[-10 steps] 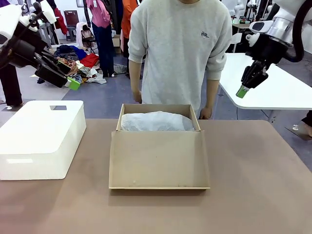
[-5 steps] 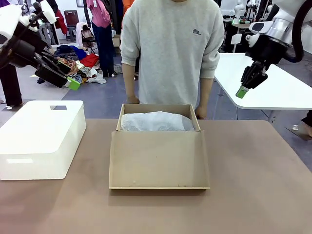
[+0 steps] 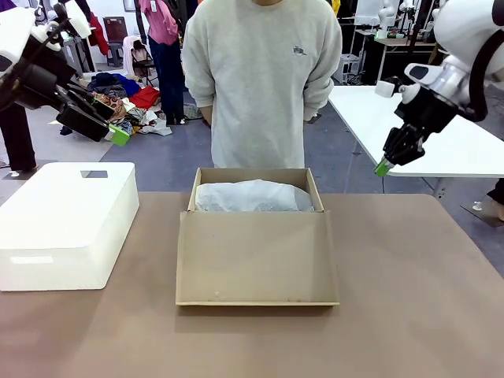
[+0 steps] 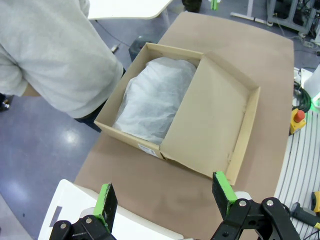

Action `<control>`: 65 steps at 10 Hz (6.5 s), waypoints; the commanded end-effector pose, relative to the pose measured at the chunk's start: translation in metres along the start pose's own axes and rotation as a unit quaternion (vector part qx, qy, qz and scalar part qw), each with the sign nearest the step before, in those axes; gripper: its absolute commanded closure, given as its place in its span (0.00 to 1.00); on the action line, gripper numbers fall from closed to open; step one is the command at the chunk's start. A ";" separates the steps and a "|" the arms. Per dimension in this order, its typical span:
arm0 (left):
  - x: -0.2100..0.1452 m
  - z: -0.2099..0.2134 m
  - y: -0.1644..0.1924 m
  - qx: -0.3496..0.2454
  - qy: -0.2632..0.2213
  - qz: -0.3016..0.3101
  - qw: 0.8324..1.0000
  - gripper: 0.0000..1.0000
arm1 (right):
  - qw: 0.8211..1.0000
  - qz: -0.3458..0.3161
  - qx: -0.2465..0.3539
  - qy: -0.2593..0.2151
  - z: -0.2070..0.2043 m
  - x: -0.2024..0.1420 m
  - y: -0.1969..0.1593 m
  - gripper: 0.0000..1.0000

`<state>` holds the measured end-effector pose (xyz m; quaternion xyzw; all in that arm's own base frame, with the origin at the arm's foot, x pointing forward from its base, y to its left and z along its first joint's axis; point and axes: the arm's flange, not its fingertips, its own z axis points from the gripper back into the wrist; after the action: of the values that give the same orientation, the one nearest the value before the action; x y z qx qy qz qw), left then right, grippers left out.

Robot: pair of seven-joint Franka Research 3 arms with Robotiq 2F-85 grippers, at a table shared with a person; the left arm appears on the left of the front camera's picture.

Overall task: Pack the shoes into the box.
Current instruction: Close the Shoes Box.

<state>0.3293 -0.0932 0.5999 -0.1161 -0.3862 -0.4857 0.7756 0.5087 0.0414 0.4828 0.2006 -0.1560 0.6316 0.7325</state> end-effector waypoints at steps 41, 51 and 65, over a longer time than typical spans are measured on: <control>-0.001 0.000 0.001 -0.006 -0.005 -0.003 1.000 0.00 | 0.975 0.026 0.116 -0.189 -0.217 -0.049 0.022 1.00; -0.001 0.000 0.001 -0.006 -0.005 -0.003 1.000 0.00 | 0.932 0.036 0.146 -0.328 -0.182 -0.039 0.031 1.00; -0.001 0.000 0.001 -0.006 -0.005 -0.003 1.000 0.00 | 0.934 0.008 0.052 -0.355 -0.149 -0.013 -0.039 1.00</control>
<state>0.3293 -0.0931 0.5999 -0.1161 -0.3862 -0.4856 0.7756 0.5352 0.0905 0.3391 0.4427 -0.3676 0.5461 0.6089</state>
